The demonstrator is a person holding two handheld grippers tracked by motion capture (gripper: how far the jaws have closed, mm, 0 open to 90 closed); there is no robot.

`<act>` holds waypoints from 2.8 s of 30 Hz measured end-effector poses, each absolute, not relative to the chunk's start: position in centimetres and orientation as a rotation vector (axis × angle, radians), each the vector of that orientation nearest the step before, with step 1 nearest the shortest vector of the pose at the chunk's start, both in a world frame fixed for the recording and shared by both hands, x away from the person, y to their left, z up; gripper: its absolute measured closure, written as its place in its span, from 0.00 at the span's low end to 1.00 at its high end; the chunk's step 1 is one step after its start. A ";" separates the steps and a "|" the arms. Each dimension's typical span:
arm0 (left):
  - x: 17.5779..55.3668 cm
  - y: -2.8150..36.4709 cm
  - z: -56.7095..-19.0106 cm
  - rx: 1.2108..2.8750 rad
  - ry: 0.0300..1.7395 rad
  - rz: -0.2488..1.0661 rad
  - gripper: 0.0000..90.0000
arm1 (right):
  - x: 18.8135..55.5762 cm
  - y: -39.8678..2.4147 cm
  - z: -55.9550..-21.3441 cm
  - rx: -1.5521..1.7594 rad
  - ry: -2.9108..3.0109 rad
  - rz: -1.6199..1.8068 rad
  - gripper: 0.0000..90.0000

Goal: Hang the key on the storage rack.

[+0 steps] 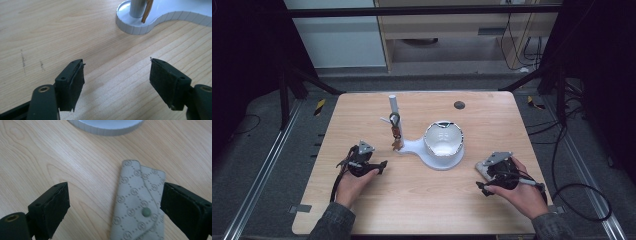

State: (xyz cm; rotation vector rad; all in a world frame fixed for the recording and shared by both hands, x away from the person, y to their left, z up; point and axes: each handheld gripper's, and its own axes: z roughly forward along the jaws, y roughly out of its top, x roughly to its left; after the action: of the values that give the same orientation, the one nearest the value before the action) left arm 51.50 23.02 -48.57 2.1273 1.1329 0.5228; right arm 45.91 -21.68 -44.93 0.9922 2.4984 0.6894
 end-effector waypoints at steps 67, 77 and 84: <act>51.3 24.1 -50.8 2.105 1.164 0.522 0.02 | 49.0 -24.6 -46.5 1.325 2.676 0.378 0.24; 51.3 24.1 -50.8 2.106 1.164 0.521 0.02 | 48.9 -24.9 -47.1 1.330 2.687 0.372 0.25; 51.3 24.1 -50.8 2.106 1.163 0.521 0.02 | 49.0 -24.7 -47.1 1.337 2.686 0.366 0.26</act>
State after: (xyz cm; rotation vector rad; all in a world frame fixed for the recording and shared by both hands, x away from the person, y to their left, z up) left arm 51.28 24.08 -50.83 2.1061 1.1633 0.5212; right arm 48.98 -24.74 -47.14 1.3367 2.6865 0.3662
